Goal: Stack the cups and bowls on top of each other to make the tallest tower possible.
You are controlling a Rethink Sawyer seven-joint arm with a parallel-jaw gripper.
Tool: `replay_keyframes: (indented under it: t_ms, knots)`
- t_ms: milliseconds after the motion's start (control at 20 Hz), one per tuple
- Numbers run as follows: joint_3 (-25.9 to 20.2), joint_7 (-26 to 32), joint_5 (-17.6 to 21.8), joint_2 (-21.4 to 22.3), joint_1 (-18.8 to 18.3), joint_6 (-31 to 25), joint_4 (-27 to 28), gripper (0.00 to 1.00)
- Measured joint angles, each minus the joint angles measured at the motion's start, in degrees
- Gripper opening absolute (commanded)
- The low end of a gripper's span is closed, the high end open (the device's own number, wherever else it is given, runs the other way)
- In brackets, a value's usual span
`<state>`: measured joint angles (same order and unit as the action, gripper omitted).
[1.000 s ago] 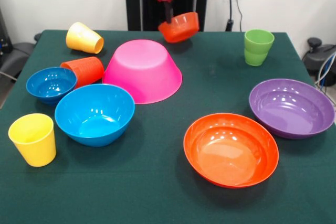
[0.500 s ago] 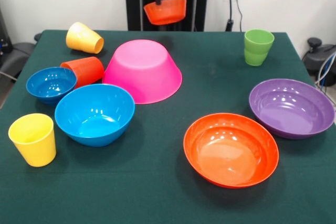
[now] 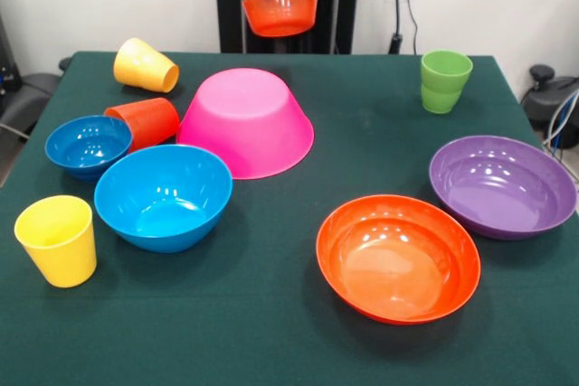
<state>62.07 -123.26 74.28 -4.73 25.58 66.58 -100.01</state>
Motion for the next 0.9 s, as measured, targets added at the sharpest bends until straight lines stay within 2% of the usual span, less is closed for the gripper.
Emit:
replay_keyframes:
  t_ms: [500,900]
  knots:
    - [0.0,0.0,5.0,1.1,-0.4,-0.3,3.5,0.00]
    - [0.2,0.0,9.2,1.1,-0.4,-0.3,10.4,0.00]
